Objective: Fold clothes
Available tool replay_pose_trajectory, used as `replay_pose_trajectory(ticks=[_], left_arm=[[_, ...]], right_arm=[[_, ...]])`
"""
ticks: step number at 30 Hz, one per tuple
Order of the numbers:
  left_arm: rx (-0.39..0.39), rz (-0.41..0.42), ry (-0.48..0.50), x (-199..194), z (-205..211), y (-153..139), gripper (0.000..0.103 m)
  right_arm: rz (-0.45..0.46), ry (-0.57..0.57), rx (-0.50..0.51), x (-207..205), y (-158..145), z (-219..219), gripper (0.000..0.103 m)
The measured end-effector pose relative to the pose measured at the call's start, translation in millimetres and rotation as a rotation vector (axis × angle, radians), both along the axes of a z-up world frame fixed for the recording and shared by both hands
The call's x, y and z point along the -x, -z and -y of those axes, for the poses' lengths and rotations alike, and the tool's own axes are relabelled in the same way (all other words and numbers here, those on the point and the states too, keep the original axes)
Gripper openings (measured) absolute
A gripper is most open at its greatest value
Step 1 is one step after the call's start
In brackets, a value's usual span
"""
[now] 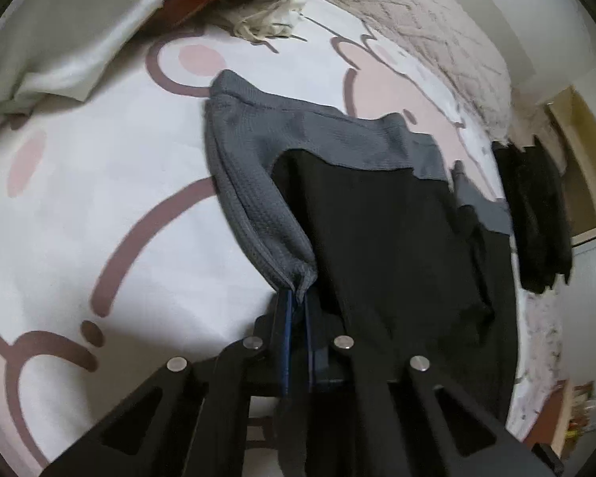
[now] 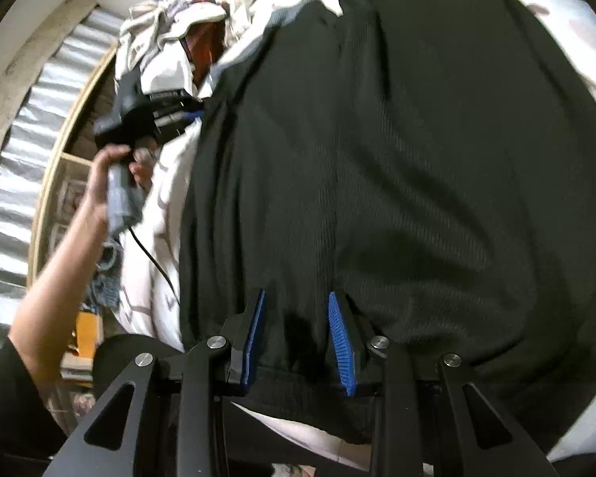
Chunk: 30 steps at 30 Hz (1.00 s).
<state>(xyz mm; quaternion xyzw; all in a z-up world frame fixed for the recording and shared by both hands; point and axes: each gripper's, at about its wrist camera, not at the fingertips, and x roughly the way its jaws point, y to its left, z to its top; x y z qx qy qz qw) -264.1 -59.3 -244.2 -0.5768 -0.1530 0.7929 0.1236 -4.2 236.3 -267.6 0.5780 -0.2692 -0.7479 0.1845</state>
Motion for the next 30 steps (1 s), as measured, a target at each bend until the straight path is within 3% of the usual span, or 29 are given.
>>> replay_pose_trajectory(ticks=[4, 9, 12, 15, 16, 17, 19, 20, 23, 26, 28, 30], left_arm=[[0.116, -0.065, -0.033, -2, 17, -16, 0.003], [0.202, -0.101, -0.114, -2, 59, -31, 0.003], [0.181, -0.104, -0.151, -4, 79, -38, 0.003], [0.173, -0.103, -0.116, -5, 72, -42, 0.005], [0.177, -0.101, -0.109, -4, 67, -41, 0.016], [0.178, -0.100, -0.106, -1, 62, -40, 0.035], [0.182, -0.108, -0.111, 8, 49, -36, 0.055], [0.186, -0.111, -0.110, 14, 42, -34, 0.056], [0.242, -0.104, -0.095, 39, 22, -24, 0.056], [0.351, -0.099, -0.090, 65, 2, -9, 0.056], [0.353, -0.082, -0.071, 76, -9, 2, 0.056], [0.349, -0.096, -0.028, 80, -19, 4, 0.018]], right_arm=[[-0.007, -0.008, -0.009, -4, 7, 1, 0.030], [-0.017, -0.006, -0.003, -5, 10, 1, 0.030], [-0.023, -0.006, -0.002, -5, 11, 1, 0.030], [-0.031, 0.004, 0.003, -7, 10, 1, 0.031], [-0.031, 0.005, 0.006, -7, 10, 0, 0.031], [-0.032, 0.006, 0.009, -7, 11, -1, 0.031], [-0.035, 0.005, 0.012, -8, 11, -1, 0.031], [-0.038, 0.004, 0.012, -9, 11, -1, 0.031], [-0.051, 0.003, 0.014, -11, 12, -1, 0.031], [-0.058, -0.007, 0.006, -11, 13, 1, 0.031], [-0.057, -0.010, 0.010, -11, 14, 0, 0.031], [-0.054, -0.009, 0.018, -10, 15, -1, 0.031]])
